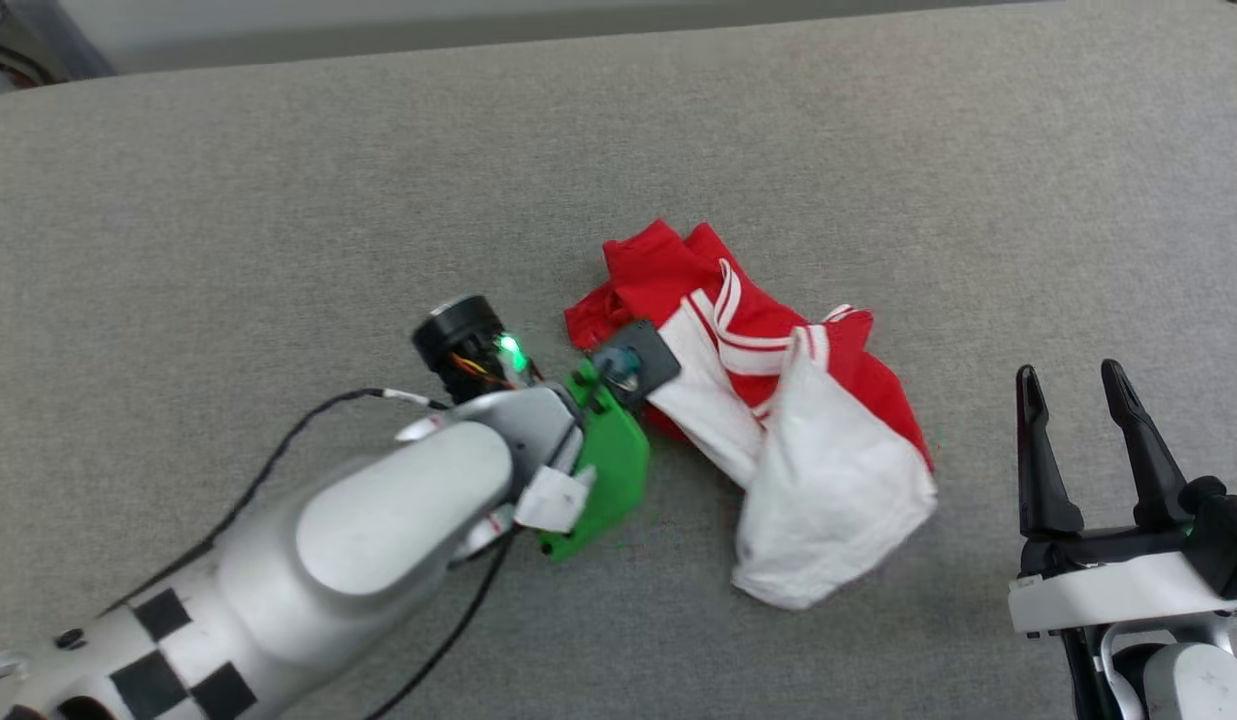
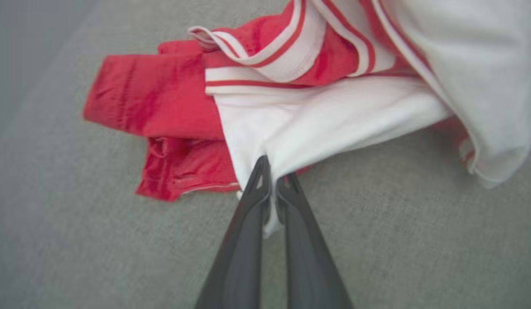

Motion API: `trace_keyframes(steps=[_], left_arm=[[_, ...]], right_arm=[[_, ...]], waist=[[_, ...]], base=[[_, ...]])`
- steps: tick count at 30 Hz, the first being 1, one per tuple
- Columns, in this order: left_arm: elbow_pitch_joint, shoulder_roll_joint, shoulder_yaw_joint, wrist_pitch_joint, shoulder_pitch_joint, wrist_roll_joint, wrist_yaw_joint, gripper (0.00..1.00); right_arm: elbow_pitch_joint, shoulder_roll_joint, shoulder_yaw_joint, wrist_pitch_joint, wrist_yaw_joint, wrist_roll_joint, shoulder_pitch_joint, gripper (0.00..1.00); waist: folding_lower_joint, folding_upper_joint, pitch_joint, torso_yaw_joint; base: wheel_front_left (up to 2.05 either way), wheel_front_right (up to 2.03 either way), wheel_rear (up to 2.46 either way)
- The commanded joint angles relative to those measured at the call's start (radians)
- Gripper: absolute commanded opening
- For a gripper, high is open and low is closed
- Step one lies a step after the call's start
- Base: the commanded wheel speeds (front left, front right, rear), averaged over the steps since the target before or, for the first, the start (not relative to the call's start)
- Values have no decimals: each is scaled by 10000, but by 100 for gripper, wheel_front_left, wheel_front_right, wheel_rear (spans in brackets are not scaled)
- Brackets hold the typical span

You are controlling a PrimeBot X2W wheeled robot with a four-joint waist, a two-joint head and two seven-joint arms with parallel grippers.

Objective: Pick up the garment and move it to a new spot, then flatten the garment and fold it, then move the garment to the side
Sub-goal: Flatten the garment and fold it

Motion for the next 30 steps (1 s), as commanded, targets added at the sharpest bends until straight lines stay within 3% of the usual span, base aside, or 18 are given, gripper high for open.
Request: trace_keyframes(steps=[1, 9, 13, 18, 25, 26, 27, 30], left_arm=[[2, 426, 267, -252, -35, -156, 216, 0], [-36, 2430, 1596, -1122, 1090, -1165, 1275, 0], [303, 3079, 1985, -1519, 1943, -1700, 1681, 0], [944, 3204, 2201, -1928, 3109, -2511, 1818, 0], [2237, 2540, 2391, -2751, 3765, -3105, 1616, 0], [2401, 2424, 2471, -3059, 3770, -3093, 1672, 80], [2499, 2330, 2536, -3330, 3773, -3074, 1712, 100], [2612, 2090, 2776, -4360, 3835, -2967, 1930, 100]], right_arm=[[-8, -15, -45, -48, -9, -43, 113, 100], [17, -13, -60, -48, -9, -70, 271, 100], [13, -50, -51, -48, -9, -56, 280, 100], [37, -94, -113, -48, -9, -45, 298, 100], [90, -123, -152, -48, -9, -64, 318, 100], [96, -130, -161, -48, -9, -70, 337, 100], [101, -138, -171, -48, -9, -74, 351, 100], [93, -148, -227, -48, -9, -89, 478, 100]], waist=[[0, -1, -506, 529], [0, -1, -767, 901], [0, -1, -753, 915], [0, -1, -637, 863], [0, -1, -648, 876], [0, -1, -701, 892], [0, -1, -769, 912], [0, -1, -1070, 1009]], base=[[0, 0, 0], [0, 0, 0], [0, 0, 0], [0, 0, 0], [0, 0, 0], [0, 0, 0], [0, 0, 0], [0, 0, 0]])
